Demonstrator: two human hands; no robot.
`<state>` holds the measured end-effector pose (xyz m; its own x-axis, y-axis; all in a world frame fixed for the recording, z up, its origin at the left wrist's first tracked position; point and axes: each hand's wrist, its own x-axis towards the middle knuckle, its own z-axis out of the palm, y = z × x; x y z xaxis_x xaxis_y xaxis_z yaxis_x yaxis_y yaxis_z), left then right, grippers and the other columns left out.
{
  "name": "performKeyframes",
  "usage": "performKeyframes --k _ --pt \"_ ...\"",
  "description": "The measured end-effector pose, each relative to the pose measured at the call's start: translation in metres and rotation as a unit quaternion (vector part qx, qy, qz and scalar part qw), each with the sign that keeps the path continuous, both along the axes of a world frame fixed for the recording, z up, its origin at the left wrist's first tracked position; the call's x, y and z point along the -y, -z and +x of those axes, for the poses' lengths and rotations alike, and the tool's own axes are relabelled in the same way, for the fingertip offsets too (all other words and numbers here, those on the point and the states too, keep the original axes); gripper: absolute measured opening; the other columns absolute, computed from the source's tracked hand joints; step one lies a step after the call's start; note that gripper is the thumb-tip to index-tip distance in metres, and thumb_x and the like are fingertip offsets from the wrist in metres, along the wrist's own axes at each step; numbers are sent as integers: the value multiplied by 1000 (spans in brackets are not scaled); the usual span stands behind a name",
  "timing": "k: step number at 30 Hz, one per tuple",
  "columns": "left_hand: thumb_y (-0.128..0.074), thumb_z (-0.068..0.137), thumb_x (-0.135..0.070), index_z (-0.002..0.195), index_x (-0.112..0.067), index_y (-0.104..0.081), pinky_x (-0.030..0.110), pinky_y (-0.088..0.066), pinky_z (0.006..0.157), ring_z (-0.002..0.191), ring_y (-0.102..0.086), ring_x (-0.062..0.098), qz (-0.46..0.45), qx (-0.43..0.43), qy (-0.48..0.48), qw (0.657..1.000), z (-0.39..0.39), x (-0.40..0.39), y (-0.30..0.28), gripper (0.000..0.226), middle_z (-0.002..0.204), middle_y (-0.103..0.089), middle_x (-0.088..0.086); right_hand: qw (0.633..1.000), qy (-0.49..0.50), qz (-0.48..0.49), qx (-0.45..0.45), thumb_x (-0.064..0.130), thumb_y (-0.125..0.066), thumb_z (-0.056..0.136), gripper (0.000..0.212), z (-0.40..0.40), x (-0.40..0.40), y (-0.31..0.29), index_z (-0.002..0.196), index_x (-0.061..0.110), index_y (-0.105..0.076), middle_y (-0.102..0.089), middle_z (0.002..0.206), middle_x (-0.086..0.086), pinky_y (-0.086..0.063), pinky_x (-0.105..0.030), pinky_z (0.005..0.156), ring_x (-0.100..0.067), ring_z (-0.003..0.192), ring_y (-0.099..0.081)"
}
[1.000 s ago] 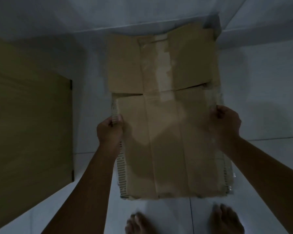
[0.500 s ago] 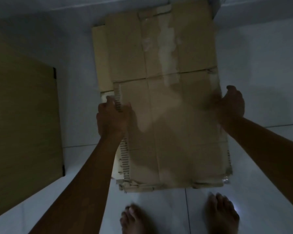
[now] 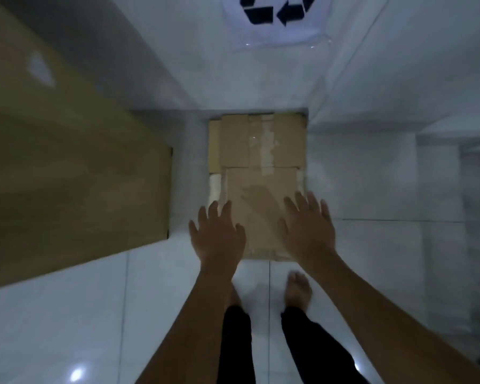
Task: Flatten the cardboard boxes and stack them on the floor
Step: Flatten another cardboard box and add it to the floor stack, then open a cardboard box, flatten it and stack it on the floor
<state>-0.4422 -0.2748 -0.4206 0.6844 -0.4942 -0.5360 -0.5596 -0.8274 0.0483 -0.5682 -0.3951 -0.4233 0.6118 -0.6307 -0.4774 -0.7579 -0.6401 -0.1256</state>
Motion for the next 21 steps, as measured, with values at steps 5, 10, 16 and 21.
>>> performKeyframes --k 5,10,16,21 --pt "-41 100 -44 155 -34 -28 51 -20 120 152 -18 22 -20 7 -45 999 -38 -57 -147 57 163 -27 -4 997 -81 18 2 35 -37 97 50 -27 -59 -138 142 16 -44 -41 150 -9 -20 -51 119 -33 145 -27" --pt "-49 97 -41 149 -33 -40 49 -34 115 146 -34 24 -66 54 -58 995 -50 -136 -245 54 157 -41 -3 990 -115 39 77 32 -39 99 48 -20 -135 -240 143 16 -46 -43 150 -7 -26 -46 118 -30 142 -33" --pt "-58 89 -40 138 -31 -55 44 -46 99 135 -48 23 -163 157 -159 961 -13 -280 -323 50 142 -57 -5 965 -176 47 186 35 -35 97 53 52 -264 -322 146 15 -43 -38 156 -10 -25 -46 119 -29 148 -26" --pt "-59 90 -39 140 -32 -54 42 -47 99 134 -49 20 -172 229 -223 932 55 -423 -369 50 142 -58 -5 934 -281 29 220 36 -34 100 52 144 -395 -379 149 19 -39 -28 161 -7 -16 -46 122 -28 151 -16"
